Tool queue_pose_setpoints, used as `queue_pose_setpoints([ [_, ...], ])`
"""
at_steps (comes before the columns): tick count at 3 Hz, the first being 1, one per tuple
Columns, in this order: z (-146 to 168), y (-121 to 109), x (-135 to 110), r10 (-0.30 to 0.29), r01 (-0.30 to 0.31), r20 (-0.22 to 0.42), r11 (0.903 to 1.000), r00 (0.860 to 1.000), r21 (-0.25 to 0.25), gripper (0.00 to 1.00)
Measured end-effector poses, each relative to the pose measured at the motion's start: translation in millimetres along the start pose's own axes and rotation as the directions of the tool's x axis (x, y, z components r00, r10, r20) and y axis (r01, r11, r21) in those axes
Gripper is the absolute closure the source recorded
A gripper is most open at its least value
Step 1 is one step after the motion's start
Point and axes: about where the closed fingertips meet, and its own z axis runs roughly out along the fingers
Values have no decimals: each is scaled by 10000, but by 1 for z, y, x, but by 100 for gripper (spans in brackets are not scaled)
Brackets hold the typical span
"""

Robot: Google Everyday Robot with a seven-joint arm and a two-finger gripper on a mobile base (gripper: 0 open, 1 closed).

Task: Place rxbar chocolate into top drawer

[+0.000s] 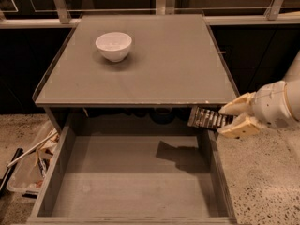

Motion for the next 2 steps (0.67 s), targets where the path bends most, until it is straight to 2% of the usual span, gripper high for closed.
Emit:
queue_pose_setpoints([
  [1, 28, 29, 5, 19, 8, 310, 9962, 9995, -876, 100],
  [2, 28, 29, 5, 17, 10, 308, 9961, 9995, -880, 100],
])
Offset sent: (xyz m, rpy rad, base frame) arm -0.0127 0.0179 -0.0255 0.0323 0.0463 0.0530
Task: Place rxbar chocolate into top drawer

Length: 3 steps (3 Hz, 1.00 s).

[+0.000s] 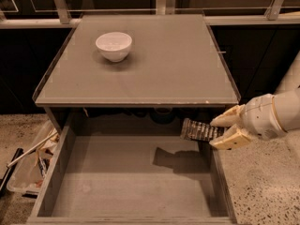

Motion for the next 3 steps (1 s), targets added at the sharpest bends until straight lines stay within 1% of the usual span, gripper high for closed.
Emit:
queue_pose_setpoints([
  [1, 32, 18, -7, 232, -198, 533, 9978, 9983, -630, 100],
  [2, 77, 51, -21, 492, -334, 1302, 9921, 9903, -1209, 100],
  [3, 115, 79, -30, 527, -308, 1657, 9907, 9848, -1325, 100],
])
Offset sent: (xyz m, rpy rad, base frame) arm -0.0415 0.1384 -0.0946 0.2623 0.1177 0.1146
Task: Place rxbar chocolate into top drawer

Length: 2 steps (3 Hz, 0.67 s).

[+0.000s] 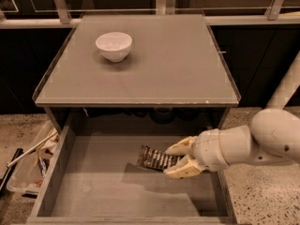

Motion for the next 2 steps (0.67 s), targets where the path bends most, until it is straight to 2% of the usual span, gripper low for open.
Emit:
queue_pose_setpoints([
  [1, 37, 10, 11, 1, 11, -391, 9996, 9992, 289, 100],
  [2, 67, -11, 35, 128, -6, -1175, 9946, 9930, 1035, 100],
])
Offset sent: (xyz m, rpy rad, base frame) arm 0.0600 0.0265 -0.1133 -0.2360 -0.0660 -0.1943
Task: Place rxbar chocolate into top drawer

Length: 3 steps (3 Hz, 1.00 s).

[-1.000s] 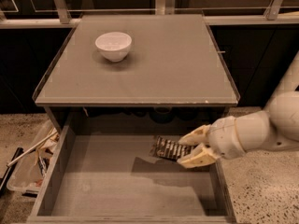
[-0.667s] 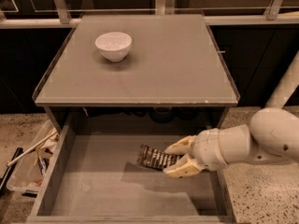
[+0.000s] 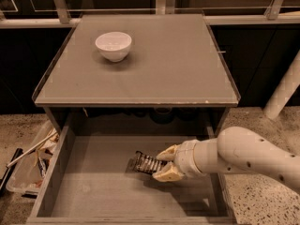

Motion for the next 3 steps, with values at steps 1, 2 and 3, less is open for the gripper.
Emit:
queue_pose_setpoints([
  [1, 16, -32, 24, 281, -215, -693, 9953, 9972, 943, 100],
  [2, 25, -45, 39, 600, -481, -842, 9895, 9946, 1363, 100],
  [3, 29, -41, 40, 705, -648, -463, 9913, 9964, 1148, 100],
])
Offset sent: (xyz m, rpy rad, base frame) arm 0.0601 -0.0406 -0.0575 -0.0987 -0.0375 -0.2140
